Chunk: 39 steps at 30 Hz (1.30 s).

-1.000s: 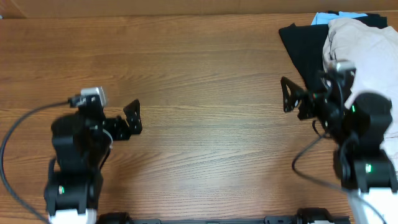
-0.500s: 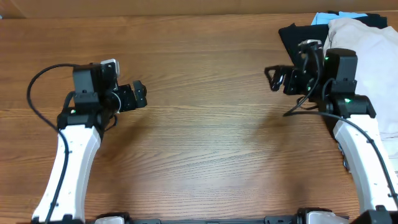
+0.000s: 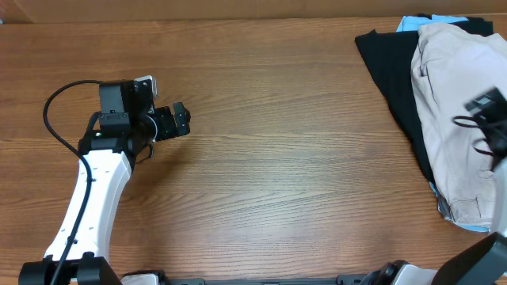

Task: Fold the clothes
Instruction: 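Raise both arms and reach the right gripper into the beige shorts, then grasp the beige shorts with the right gripper and drag them to center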

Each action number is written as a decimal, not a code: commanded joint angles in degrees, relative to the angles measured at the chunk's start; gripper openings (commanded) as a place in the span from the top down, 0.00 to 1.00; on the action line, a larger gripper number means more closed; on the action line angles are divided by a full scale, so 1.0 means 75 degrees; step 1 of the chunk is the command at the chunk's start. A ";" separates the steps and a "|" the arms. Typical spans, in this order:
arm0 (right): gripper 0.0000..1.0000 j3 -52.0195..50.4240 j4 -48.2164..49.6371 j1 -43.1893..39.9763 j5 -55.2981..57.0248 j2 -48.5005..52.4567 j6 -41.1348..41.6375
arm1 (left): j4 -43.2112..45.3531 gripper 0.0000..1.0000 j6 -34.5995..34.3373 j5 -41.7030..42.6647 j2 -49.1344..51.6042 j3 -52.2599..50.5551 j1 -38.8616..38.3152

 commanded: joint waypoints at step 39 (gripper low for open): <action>0.36 0.0114 -0.1128 -0.3567 0.0093 0.2081 -0.1247 | 0.0061 0.00 0.0119 0.0006 0.0006 0.0181 0.0064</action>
